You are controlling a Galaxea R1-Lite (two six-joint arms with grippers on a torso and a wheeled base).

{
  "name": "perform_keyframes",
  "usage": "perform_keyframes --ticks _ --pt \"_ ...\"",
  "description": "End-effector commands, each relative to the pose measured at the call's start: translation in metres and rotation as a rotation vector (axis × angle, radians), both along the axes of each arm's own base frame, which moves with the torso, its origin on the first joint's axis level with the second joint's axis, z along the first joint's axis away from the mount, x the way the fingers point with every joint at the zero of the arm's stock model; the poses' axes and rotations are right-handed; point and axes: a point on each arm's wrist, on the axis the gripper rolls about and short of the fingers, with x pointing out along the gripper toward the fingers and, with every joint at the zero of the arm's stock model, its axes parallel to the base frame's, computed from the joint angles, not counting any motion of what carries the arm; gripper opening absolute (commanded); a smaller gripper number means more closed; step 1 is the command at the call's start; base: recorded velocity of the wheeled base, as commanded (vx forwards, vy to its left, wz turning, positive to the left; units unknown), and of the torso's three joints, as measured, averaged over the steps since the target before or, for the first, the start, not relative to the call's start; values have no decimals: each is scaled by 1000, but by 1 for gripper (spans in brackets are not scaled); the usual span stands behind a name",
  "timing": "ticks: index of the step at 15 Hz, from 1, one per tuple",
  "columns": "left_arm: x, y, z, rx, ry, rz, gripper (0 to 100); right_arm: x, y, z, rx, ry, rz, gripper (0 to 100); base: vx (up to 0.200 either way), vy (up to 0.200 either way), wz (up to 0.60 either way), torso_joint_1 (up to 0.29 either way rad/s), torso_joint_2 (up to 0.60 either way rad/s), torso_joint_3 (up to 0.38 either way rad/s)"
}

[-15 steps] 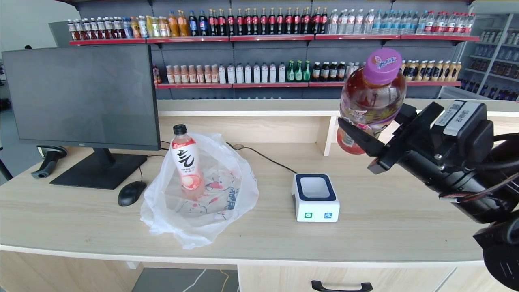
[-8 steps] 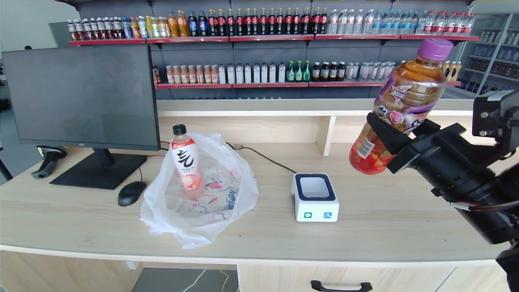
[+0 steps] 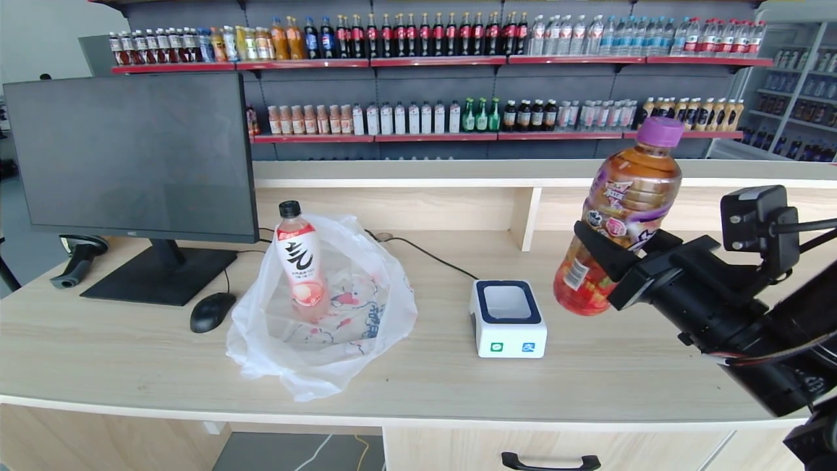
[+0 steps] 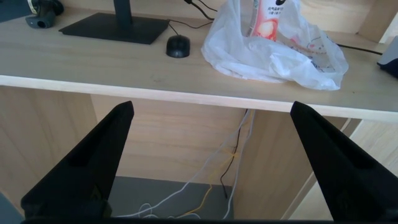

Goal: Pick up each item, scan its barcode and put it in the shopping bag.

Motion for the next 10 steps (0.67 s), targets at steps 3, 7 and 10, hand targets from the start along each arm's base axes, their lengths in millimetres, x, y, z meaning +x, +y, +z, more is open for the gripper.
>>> perform_keyframes --ticks 3,7,10 --pt "0 0 0 -1 1 1 100 1 0 -5 -7 21 -1 0 0 0 0 0 0 0" --pt "0 0 0 -3 1 1 100 2 0 -7 -9 29 -2 0 0 200 0 4 5 1" --pt "0 0 0 -4 1 1 100 2 0 -8 -8 31 -3 0 0 200 0 1 5 2"
